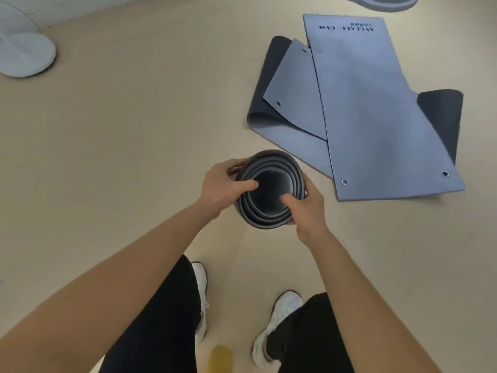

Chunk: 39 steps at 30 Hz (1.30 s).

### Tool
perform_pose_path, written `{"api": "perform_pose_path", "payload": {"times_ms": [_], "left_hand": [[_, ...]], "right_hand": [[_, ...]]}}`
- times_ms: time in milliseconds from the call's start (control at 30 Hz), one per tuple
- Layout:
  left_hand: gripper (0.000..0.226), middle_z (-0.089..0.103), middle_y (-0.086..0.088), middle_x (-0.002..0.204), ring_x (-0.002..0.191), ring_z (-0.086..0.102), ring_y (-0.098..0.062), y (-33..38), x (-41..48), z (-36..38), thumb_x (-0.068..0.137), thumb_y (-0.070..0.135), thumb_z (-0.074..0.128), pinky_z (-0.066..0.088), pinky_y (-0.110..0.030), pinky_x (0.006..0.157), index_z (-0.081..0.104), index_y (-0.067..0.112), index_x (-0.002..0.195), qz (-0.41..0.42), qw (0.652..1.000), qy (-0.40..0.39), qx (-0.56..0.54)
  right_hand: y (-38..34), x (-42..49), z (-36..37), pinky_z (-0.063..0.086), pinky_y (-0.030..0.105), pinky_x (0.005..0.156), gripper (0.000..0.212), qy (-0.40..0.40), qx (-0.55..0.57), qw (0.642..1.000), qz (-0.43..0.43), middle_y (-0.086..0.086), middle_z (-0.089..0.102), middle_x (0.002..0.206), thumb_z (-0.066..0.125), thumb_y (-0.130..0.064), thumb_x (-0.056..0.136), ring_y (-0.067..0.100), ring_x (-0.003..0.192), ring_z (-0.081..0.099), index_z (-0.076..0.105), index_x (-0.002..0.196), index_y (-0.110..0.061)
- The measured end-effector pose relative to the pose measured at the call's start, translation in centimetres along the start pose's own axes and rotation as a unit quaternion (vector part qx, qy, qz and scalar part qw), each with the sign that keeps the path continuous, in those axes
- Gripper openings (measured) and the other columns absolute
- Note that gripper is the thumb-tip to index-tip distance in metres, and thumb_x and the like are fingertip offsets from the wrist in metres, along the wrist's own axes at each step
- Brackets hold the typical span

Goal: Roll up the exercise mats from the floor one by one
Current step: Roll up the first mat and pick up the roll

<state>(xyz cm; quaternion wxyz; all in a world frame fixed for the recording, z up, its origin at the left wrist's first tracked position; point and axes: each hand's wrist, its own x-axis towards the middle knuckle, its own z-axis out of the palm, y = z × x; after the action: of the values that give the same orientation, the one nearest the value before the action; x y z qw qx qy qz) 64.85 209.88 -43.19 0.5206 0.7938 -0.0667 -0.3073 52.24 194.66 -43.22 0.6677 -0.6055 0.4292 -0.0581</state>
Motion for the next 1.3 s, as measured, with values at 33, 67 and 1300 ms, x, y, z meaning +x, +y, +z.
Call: {"api": "perform_pose_path", "payload": {"times_ms": [33, 67, 1300], "left_hand": [[0.061, 0.075, 0.015, 0.113, 0.110, 0.068, -0.002, 0.6, -1.0, -0.5, 0.063, 0.031, 0.086, 0.057, -0.040, 0.100, 0.073, 0.032, 0.123, 0.000, 1.000, 0.002, 0.004], [0.062, 0.075, 0.016, 0.114, 0.110, 0.068, 0.001, 1.4, -2.0, -1.2, 0.064, 0.029, 0.087, 0.056, -0.039, 0.102, 0.073, 0.032, 0.124, -0.001, 1.000, 0.001, 0.003], [0.058, 0.074, 0.027, 0.097, 0.098, 0.068, 0.004, 32.2, 7.8, -35.0, 0.072, 0.012, 0.077, 0.057, -0.029, 0.092, 0.065, 0.049, 0.115, -0.139, 0.970, 0.198, -0.019]], "right_hand": [[-1.0, -1.0, 0.1, 0.062, 0.037, 0.064, 0.068, 0.000, -0.006, 1.000, 0.009, -0.001, 0.074, 0.103, 0.065, 0.005, 0.084, 0.027, 0.097, 0.072, 0.059, 0.138, -0.035], [-2.2, -2.2, 0.3, 0.063, 0.040, 0.070, 0.068, -0.003, -0.014, 1.000, 0.015, -0.002, 0.075, 0.103, 0.065, 0.007, 0.084, 0.024, 0.097, 0.072, 0.059, 0.139, -0.033], [-47.8, 9.0, 28.5, 0.061, 0.056, 0.074, 0.064, -0.321, -0.246, 0.914, -0.035, -0.012, 0.073, 0.093, 0.063, 0.001, 0.077, 0.017, 0.086, 0.071, 0.063, 0.120, -0.047]]}}
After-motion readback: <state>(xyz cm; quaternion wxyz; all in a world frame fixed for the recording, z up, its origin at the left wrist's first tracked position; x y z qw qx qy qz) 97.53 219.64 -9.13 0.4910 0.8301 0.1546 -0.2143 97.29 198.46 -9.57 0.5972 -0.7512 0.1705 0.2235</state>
